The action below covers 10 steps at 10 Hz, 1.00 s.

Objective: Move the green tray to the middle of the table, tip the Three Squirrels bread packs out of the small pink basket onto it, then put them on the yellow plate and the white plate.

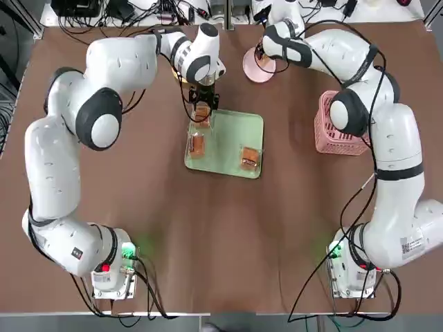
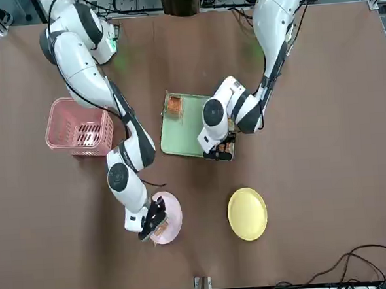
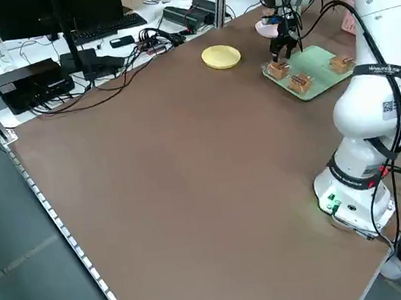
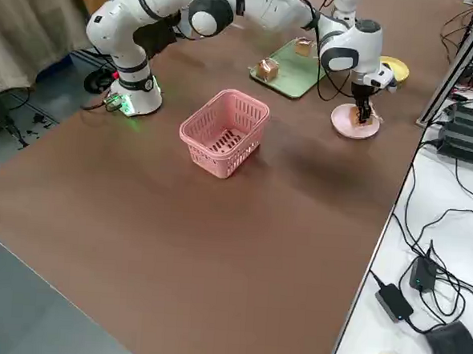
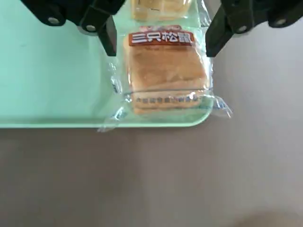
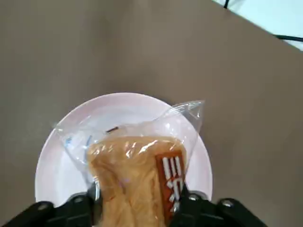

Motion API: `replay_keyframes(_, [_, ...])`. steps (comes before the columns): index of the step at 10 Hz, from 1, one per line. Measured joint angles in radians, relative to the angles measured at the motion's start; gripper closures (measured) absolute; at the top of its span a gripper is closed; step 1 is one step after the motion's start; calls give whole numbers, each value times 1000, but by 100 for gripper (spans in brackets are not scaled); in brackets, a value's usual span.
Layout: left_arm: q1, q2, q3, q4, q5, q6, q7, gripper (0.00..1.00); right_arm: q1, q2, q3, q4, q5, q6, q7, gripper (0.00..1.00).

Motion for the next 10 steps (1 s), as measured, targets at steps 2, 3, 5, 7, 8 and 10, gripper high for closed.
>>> replay_keyframes(2, [-3, -1, -1, -16, 0, -1, 9, 11, 2, 1, 11, 0, 0, -1, 0, 17])
replay_keyframes(3, [-3, -1, -1, -27, 0, -1, 12, 10, 2, 1, 11, 2, 0, -6, 0, 3])
replay_keyframes(5, [-2, -1, 0, -37, 0, -1, 12, 6, -8, -13, 14, 25, 0, -62, 0, 1])
replay_keyframes(7, [1, -1, 1, -39, 1, 0, 12, 5, -23, -87, 28, 13, 2, -158, 72, 1])
replay_keyframes(8, [3, -1, 2, -39, 1, 0, 12, 5, -19, -147, 37, -38, 2, -182, 154, 1])
replay_keyframes(10, [5, 4, 5, -43, 1, 11, 12, 5, -9, -292, 55, -224, 2, -192, 338, 1])
